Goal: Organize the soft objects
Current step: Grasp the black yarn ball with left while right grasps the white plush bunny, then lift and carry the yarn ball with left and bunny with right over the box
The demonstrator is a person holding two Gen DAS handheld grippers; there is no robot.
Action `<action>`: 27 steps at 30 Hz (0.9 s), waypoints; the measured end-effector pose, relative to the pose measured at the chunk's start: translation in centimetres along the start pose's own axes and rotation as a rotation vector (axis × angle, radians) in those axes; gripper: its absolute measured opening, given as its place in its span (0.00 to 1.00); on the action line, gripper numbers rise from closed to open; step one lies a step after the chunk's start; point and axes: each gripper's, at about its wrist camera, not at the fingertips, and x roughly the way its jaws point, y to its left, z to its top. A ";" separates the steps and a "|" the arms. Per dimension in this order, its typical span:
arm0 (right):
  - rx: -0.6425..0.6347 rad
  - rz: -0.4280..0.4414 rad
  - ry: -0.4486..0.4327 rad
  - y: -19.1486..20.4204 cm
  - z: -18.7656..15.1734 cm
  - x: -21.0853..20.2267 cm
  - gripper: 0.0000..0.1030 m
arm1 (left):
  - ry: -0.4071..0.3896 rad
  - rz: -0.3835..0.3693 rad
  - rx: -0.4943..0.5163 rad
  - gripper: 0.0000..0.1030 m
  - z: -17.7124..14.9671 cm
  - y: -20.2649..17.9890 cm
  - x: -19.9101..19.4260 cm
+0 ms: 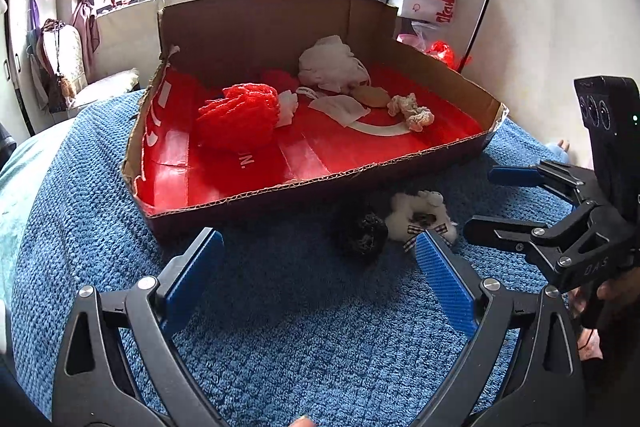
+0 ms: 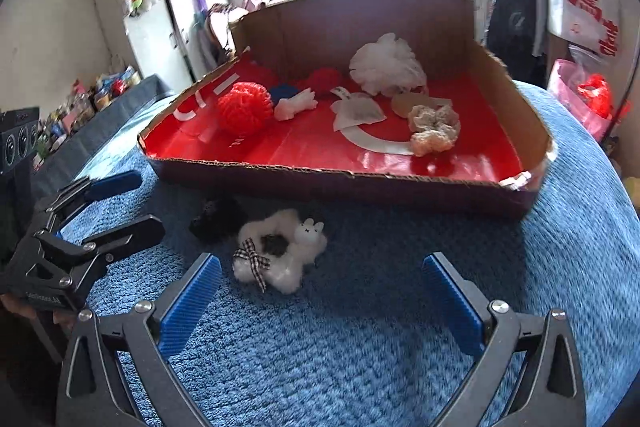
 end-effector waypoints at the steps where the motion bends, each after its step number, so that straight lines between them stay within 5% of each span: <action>1: -0.021 0.016 0.019 0.0 0.4 0.4 1.00 | 0.013 -0.009 0.008 0.95 0.3 0.1 0.4; 4: -0.090 0.052 0.065 0.2 1.2 1.5 0.99 | 0.043 -0.043 0.037 0.93 0.9 0.2 1.3; 13: -0.272 0.102 0.158 2.2 1.1 4.7 0.74 | 0.152 -0.171 0.079 0.41 1.4 -0.2 4.3; 14: -0.286 0.107 0.156 2.5 1.0 4.7 0.61 | 0.156 -0.194 0.077 0.31 1.4 -0.3 4.4; 17: -0.307 0.107 0.131 2.9 0.7 4.0 0.59 | 0.161 -0.225 0.076 0.31 1.3 -0.7 4.6; 19: -0.295 0.111 0.107 2.7 0.7 3.2 0.47 | 0.148 -0.221 0.079 0.31 1.3 -0.8 4.3; 27: -0.217 0.122 0.040 1.8 0.8 0.1 0.46 | 0.079 -0.222 0.048 0.31 1.6 -1.1 1.7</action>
